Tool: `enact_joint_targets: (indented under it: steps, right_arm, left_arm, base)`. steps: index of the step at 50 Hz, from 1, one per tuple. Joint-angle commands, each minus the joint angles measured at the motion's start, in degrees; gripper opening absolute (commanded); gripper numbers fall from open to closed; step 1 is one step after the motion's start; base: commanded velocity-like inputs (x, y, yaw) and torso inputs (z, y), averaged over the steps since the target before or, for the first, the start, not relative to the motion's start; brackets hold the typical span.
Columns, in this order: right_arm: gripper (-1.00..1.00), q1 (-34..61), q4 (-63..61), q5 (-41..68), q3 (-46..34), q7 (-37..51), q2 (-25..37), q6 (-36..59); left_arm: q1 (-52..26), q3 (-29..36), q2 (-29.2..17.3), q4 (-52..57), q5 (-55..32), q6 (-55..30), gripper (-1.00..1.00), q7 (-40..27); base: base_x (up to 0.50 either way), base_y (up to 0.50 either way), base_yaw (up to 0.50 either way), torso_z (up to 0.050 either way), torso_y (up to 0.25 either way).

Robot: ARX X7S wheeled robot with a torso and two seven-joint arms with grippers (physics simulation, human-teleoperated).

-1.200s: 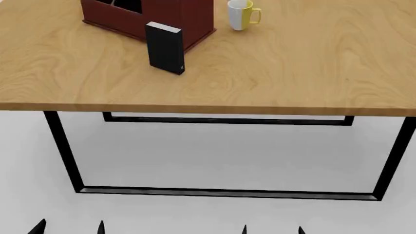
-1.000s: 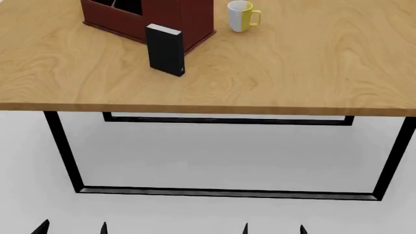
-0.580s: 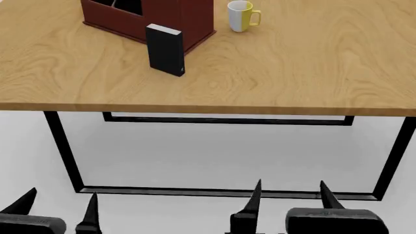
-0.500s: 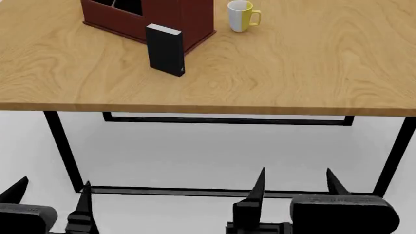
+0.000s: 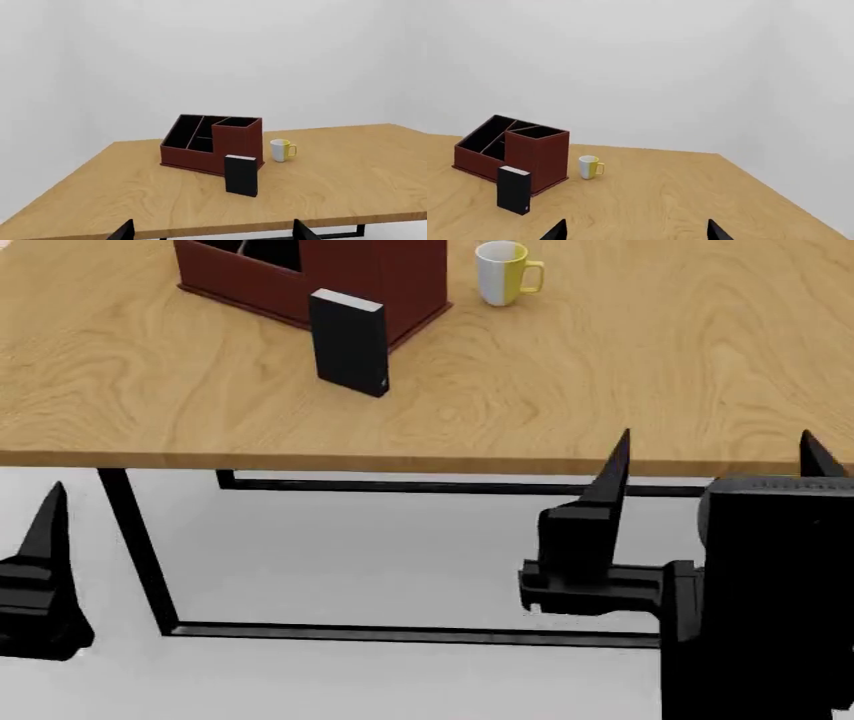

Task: Pick up the book and place it in the front compartment of the caddy.

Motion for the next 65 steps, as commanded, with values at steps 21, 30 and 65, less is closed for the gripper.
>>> enact_joint_targets:
  steps: [21,30,65]
  right_arm:
    - [1.00,6.6,-1.2,27.7,0.1,23.5,9.9,0.9]
    - [1.00,5.5,-1.0,27.3,-0.3,23.6,10.9,-0.9]
    - [1.00,3.0,1.3,27.6,-1.5,26.2,12.0,-4.8]
  left_arm:
    - [-3.3,-3.6,-6.5,3.3,-17.7,-3.2,1.00,-12.6]
    - [-3.1,-2.6,-6.9,2.9,-18.2,-2.1,1.00,-13.4]
    - [-2.7,-1.5,-8.9,2.6,-22.4,0.2,1.00,-17.1]
  base:
    - [0.00,0.50,0.00,0.000,0.000]
    - [0.00,0.50,0.00,0.000,0.000]
    - [0.18,0.20,0.00,0.000,0.000]
